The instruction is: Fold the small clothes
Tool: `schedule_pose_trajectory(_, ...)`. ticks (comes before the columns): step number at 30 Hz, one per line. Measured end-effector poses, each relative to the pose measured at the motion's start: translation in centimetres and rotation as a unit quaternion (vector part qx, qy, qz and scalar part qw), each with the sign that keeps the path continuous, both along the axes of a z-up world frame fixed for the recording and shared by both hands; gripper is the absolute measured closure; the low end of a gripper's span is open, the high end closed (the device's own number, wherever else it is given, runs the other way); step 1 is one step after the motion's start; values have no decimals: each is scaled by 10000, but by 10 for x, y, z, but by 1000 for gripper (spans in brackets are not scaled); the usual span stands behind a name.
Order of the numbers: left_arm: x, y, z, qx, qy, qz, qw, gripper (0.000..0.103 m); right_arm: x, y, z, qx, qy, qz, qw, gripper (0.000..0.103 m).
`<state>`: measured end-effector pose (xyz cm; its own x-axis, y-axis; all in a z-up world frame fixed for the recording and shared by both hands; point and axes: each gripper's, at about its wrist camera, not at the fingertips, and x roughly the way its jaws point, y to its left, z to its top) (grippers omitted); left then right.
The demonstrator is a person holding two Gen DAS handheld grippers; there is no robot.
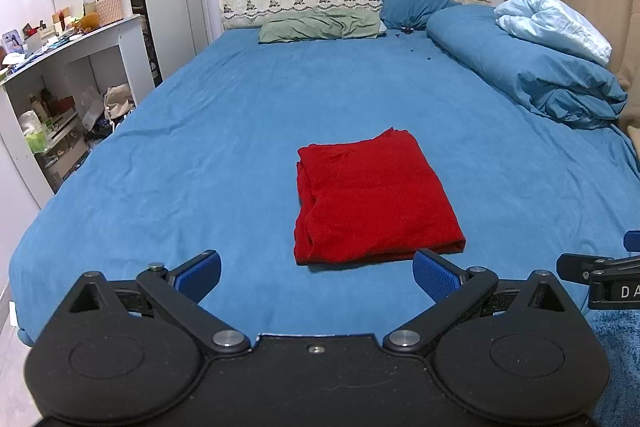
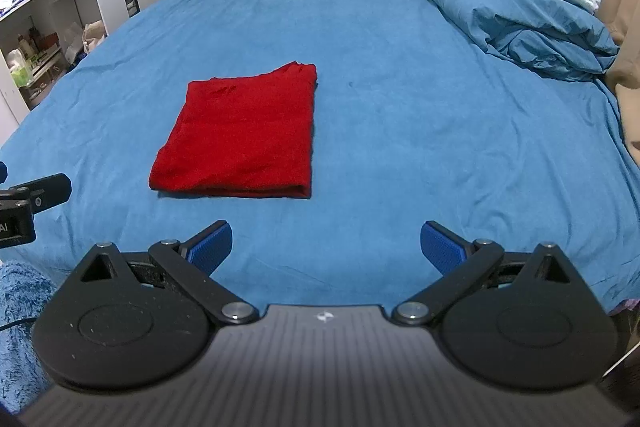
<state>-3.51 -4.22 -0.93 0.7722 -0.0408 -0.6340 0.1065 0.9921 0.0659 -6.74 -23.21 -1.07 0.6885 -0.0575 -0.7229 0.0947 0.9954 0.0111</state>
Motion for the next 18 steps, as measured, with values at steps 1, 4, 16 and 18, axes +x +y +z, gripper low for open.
schedule_pose_trajectory(1,0,1,0,3,0,-6,10000,0,0,0,0,9,3,-6,10000,0)
schedule_pose_trajectory(4,0,1,0,-14,-4,-3,10000,0,0,-1,-1,19,11,-18,10000,0)
schedule_pose_trajectory(16,1,3,1,-46,-61,-17,10000,0,-1,2,-2,-10,24,-35,10000,0)
schedule_pose_trajectory(18,1,2,1,-47,-66,-11,10000,0,-1,2,-2,-11,24,-35,10000,0)
